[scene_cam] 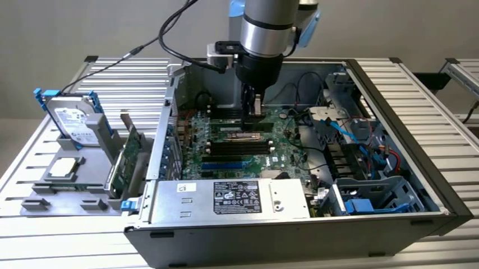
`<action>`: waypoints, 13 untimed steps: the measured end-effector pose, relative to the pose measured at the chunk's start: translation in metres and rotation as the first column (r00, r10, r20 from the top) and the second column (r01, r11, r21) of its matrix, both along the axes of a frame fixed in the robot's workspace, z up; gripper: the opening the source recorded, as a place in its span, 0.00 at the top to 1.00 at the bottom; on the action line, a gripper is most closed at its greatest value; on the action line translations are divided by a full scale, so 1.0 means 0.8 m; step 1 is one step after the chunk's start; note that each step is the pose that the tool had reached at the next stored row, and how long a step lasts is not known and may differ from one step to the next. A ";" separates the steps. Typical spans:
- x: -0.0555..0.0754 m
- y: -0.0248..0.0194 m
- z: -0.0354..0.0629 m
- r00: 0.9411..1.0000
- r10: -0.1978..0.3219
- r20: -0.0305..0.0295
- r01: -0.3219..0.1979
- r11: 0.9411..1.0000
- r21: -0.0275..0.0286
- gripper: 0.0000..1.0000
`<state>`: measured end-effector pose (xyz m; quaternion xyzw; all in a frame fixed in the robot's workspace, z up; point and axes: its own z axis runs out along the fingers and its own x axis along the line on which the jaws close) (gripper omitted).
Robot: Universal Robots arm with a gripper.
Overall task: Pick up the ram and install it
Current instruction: 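Insert the ram into the slot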
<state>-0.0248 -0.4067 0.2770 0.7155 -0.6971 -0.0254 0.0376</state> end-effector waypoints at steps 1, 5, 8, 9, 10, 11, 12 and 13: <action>0.000 0.0000 -0.002 1.000 0.000 0.000 0.000 1.000 0.000 0.86; 0.000 0.0000 -0.011 1.000 0.000 0.000 0.000 1.000 0.000 0.86; 0.000 0.0000 -0.018 1.000 0.000 0.000 0.000 1.000 0.000 0.86; 0.000 0.0000 -0.020 1.000 0.000 0.000 0.000 1.000 0.000 0.86; 0.000 0.0000 -0.023 1.000 0.000 0.000 0.000 1.000 0.000 0.86; 0.000 0.0000 -0.025 1.000 0.000 0.000 0.000 1.000 0.000 0.86; 0.000 0.0000 -0.027 1.000 0.000 0.000 0.000 1.000 0.000 0.86; 0.000 0.0000 -0.030 1.000 0.000 0.000 0.000 1.000 0.000 0.86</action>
